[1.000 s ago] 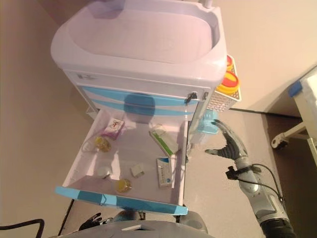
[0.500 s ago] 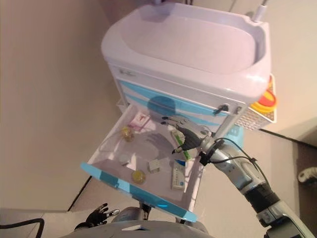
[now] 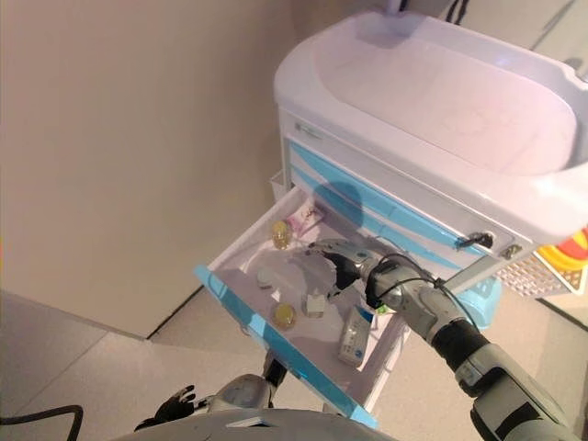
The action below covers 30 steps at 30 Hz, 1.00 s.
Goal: Open the drawer and pick up the medicine
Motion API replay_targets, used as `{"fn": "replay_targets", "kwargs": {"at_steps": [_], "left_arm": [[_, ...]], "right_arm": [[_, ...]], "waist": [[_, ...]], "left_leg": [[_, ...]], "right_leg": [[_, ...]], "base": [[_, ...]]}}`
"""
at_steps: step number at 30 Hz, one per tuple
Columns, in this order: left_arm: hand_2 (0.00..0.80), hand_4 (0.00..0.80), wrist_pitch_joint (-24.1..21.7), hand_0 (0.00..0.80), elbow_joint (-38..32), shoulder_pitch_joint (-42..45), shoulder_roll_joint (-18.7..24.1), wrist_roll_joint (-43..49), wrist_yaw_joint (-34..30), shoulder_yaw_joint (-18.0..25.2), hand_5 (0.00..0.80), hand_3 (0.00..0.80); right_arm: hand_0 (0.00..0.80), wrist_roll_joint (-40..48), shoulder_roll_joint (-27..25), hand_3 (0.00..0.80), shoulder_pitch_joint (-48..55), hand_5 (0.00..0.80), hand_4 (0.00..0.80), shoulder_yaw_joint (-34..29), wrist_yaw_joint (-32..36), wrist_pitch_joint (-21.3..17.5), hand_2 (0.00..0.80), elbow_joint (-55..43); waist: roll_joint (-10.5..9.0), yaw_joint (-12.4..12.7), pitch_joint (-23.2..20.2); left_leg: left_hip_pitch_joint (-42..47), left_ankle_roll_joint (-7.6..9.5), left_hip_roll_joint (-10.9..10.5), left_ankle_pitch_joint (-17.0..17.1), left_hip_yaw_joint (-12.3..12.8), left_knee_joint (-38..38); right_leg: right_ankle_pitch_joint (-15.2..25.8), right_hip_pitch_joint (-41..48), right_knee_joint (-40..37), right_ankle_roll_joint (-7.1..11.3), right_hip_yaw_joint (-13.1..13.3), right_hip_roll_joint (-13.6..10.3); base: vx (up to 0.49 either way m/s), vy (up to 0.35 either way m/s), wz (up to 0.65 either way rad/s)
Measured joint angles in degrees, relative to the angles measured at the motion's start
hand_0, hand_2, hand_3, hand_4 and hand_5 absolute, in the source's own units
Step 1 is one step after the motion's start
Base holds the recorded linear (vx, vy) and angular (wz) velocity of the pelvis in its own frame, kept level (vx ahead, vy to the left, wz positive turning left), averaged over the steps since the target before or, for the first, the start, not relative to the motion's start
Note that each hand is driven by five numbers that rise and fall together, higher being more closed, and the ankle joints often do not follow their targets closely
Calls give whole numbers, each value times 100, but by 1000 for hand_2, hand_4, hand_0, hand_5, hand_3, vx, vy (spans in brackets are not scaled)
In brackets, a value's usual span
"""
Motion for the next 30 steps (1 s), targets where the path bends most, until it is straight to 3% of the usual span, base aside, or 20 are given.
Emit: {"fn": "replay_targets", "kwargs": {"at_steps": [7, 17, 24, 30], "left_arm": [[0, 0, -8, 0, -26, -4, 40, 52, -4, 0, 0, 0], [0, 0, -18, 0, -157, -16, 56, 206, -27, -36, 0, 0], [0, 0, -108, 0, -293, -57, 54, 211, -105, -156, 0, 0], [0, 0, -116, 0, -382, -46, 48, 220, -126, -164, 0, 0]], "right_arm": [[0, -461, 447, 0, -47, 0, 0, 181, 179, 577, 0, 1245], [0, -698, 1084, 0, -75, 0, 0, 206, -188, 751, 0, 2539], [0, -693, 1126, 0, -175, 0, 0, 204, -490, 790, 0, 2922], [0, -684, 1129, 0, -175, 0, 0, 204, -624, 783, 0, 2924]], "waist": [[-66, 180, 4], [-37, 288, 29], [223, 470, 189], [256, 506, 188]], "left_leg": [[36, -27, -20, 29, -163, -71], [-35, -53, -89, 45, -375, -71], [-48, -118, -103, 53, -540, -71], [-102, -97, -110, 93, -592, -69]], "right_leg": [[0, 132, -148, 2, -164, 33], [-1, 189, -238, 1, -381, 49], [-3, 266, -287, -2, -542, 75], [-3, 261, -345, -3, -609, 82]], "base": [[11, -15, 12], [12, 12, 11], [-4, 14, 12], [4, 10, 5]]}}
